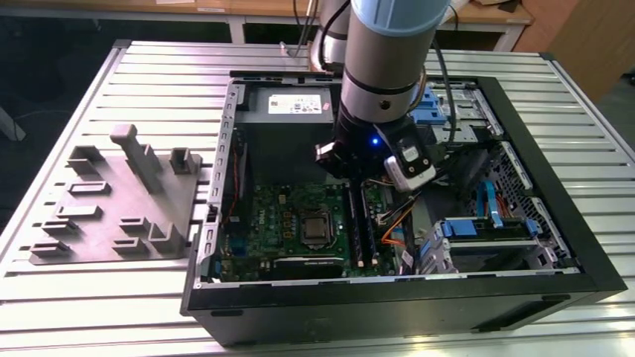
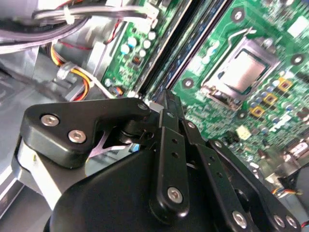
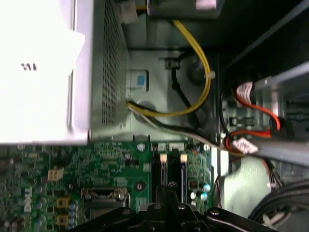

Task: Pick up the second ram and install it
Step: 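Press down the second ram until it locks into place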

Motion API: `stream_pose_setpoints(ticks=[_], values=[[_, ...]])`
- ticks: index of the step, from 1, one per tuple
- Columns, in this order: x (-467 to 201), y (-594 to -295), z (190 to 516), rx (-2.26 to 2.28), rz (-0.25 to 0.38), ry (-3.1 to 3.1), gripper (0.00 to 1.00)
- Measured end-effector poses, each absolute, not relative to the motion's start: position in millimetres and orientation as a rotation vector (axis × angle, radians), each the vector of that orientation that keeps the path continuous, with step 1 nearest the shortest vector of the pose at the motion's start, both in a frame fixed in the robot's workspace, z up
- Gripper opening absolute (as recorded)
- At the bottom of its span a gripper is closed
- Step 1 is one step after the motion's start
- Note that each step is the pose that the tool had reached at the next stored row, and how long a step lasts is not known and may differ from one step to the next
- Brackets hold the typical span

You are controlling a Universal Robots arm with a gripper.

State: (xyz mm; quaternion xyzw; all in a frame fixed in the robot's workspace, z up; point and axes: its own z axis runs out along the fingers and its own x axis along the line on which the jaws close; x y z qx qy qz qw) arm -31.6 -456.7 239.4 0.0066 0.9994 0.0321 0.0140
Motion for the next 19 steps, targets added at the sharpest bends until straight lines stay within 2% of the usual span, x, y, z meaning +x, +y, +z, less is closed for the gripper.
stream_pose_setpoints(ticks=[11,19], values=[[-31.6,-478.9,239.3,0.019,0.001,3.113,0.10],[-31.6,-497.0,238.6,0.019,-0.036,3.113,0.10]])
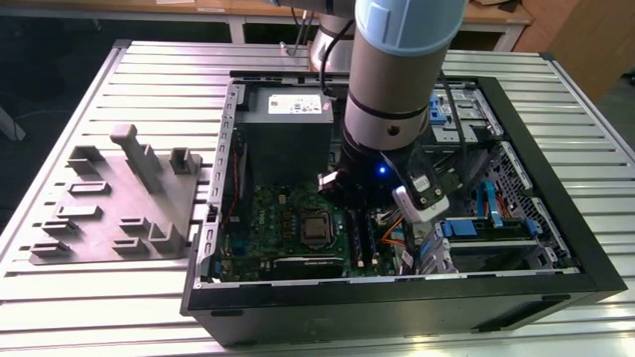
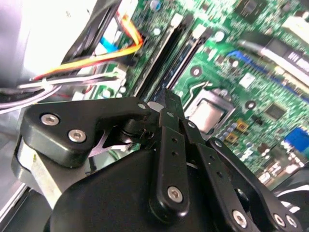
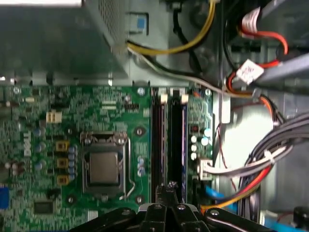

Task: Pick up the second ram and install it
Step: 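Press down the second ram until it locks into place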

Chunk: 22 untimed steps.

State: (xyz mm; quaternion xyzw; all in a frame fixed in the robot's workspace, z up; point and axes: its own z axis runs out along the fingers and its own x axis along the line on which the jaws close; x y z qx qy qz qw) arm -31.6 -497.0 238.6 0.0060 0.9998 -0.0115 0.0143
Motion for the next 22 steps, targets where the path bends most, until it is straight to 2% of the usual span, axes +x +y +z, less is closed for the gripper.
stream_pose_setpoints(ticks=[6,22], values=[[-31.6,-507.4,238.1,0.018,-0.065,3.112,0.10],[-31.6,-507.5,229.3,0.018,-0.067,3.112,0.10]])
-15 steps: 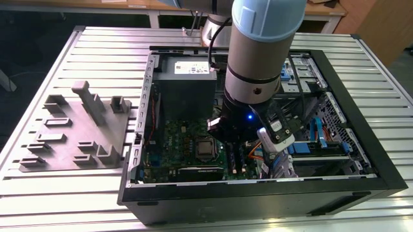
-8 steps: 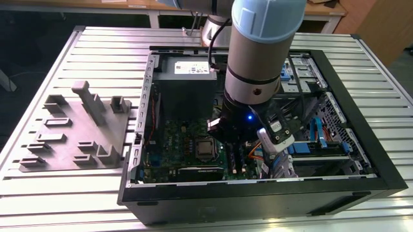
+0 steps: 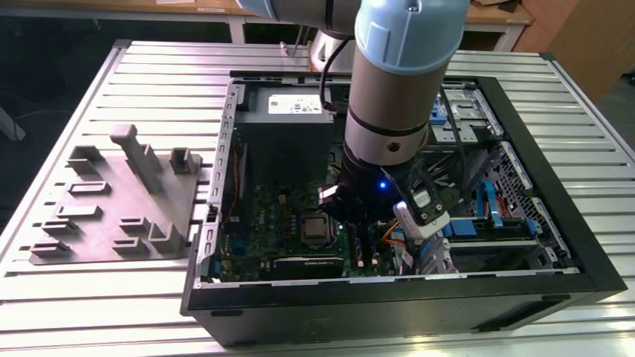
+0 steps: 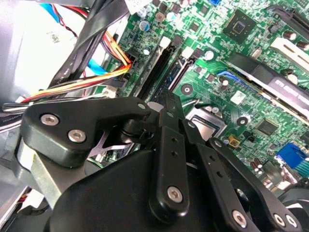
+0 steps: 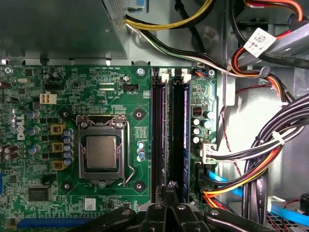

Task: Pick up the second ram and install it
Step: 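Press down the second ram until it locks into place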

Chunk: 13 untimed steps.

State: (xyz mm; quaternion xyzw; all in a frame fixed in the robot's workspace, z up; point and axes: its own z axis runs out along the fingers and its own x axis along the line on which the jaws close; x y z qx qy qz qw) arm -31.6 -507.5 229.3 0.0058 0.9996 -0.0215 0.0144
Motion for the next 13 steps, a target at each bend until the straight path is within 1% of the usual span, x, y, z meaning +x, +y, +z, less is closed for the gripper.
stream_pose_setpoints(ticks=[13], values=[[-31.6,-508.9,221.9,0.018,-0.067,3.112,0.10]])
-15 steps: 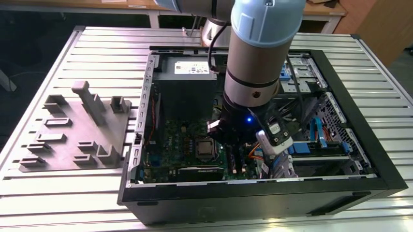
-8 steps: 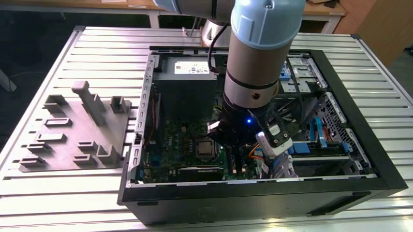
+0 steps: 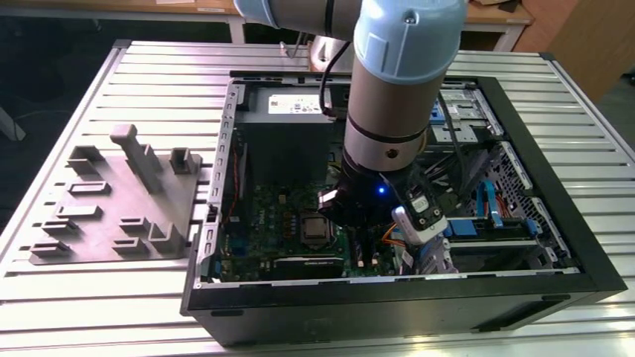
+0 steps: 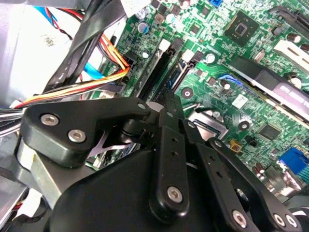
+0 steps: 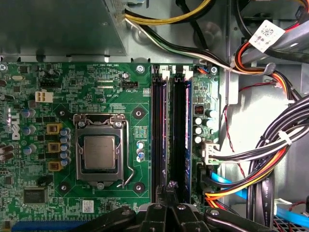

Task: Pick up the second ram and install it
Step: 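Press down the second ram until it locks into place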

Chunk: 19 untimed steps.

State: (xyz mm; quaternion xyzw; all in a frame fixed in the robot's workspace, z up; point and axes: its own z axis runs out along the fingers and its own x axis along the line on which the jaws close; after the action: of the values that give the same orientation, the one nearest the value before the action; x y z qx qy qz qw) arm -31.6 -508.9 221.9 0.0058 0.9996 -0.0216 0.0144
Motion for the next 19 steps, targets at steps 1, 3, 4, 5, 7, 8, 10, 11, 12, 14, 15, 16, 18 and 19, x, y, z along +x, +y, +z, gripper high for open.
stream_pose_setpoints(ticks=[1,3,4,5,7,8,10,11,12,14,15,16,18,19], values=[[-31.6,-508.9,221.1,0.018,-0.066,3.112,0.10],[-31.6,-508.9,219.4,0.018,-0.067,3.112,0.10],[-31.7,-509.0,219.2,0.018,-0.068,3.112,0.10],[-31.7,-509.0,219.2,0.018,-0.068,3.112,0.10],[-31.6,-508.9,219.0,0.018,-0.067,3.112,0.10],[-31.6,-508.9,218.5,0.018,-0.067,3.112,0.10],[-31.6,-509.1,216.7,0.018,-0.069,3.112,0.10],[-31.7,-509.1,216.5,0.018,-0.069,3.112,0.10],[-31.7,-509.1,216.2,0.018,-0.068,3.112,0.10],[-31.6,-508.9,215.9,0.018,-0.067,3.112,0.10],[-31.6,-508.9,215.9,0.018,-0.067,3.112,0.10],[-31.6,-509.0,215.9,0.018,-0.067,3.112,0.10],[-31.6,-508.9,215.8,0.018,-0.067,3.112,0.10],[-31.6,-509.0,215.7,0.018,-0.067,3.112,0.10]])
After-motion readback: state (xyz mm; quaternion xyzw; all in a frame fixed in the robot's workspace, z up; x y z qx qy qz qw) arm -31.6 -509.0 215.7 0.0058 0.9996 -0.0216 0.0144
